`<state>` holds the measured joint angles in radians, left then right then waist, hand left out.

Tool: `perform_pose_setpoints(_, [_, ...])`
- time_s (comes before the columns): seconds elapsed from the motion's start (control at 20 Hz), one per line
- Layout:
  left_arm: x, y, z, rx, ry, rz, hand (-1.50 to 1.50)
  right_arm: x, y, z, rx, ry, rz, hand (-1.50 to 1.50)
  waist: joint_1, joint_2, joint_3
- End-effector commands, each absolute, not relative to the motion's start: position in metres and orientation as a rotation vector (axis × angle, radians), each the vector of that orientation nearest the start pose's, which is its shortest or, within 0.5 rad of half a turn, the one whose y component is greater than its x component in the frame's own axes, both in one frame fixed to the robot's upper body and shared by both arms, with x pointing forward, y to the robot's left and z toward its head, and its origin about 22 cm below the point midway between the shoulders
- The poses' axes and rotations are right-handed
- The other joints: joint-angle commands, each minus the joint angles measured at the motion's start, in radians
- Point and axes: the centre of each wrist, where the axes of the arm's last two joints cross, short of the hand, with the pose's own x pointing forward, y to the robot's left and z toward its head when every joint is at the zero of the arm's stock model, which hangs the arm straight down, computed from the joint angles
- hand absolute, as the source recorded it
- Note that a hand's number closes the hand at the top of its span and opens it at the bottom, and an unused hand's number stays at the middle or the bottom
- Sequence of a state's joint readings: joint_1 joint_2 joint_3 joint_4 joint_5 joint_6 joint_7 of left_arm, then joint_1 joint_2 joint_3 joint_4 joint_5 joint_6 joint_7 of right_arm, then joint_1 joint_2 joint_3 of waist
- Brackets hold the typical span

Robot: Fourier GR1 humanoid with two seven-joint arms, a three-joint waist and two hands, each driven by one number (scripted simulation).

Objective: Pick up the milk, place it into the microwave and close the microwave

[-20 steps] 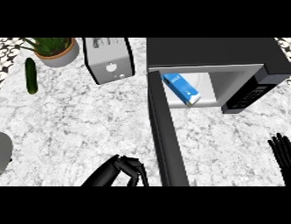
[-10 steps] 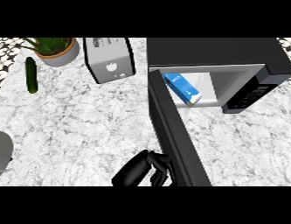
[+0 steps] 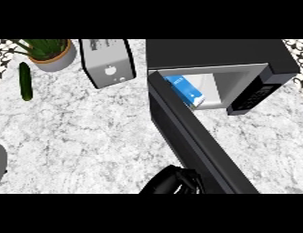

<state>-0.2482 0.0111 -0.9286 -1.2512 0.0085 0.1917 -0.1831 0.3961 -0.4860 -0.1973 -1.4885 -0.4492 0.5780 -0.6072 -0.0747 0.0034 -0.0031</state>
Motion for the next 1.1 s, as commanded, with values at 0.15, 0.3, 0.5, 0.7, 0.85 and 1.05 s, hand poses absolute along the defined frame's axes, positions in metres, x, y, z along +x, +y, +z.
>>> perform_pose_setpoints(0.15, [0.182, 0.001, -0.03, -0.462, -1.59, -0.826, 1.5, 0.135, -0.403, 0.019, 0.472, -1.904, 0.161, -1.5, -0.036, 0.003, -0.001])
perform_pose_setpoints(0.3, [0.197, -0.003, -0.021, -0.416, -1.639, -0.796, 1.5, 0.146, -0.402, 0.032, 0.49, -1.921, 0.199, -1.5, -0.046, 0.009, -0.001])
perform_pose_setpoints(0.5, [0.207, -0.008, -0.014, -0.365, -1.657, -0.752, 1.5, 0.149, -0.388, 0.042, 0.561, -1.906, 0.239, -1.5, -0.081, 0.013, -0.002])
perform_pose_setpoints(0.7, [0.222, -0.01, -0.006, -0.291, -1.723, -0.662, 1.5, 0.152, -0.378, 0.051, 0.599, -1.889, 0.255, -1.5, -0.099, 0.019, -0.003])
perform_pose_setpoints(0.85, [0.233, -0.01, 0.001, -0.244, -1.739, -0.574, 1.5, 0.154, -0.378, 0.065, 0.586, -1.893, 0.291, -1.5, -0.11, 0.021, -0.004])
perform_pose_setpoints(1.05, [0.257, -0.017, 0.021, -0.193, -1.782, -0.545, 1.5, 0.16, -0.378, 0.076, 0.602, -1.899, 0.32, -1.5, -0.131, 0.027, -0.002])
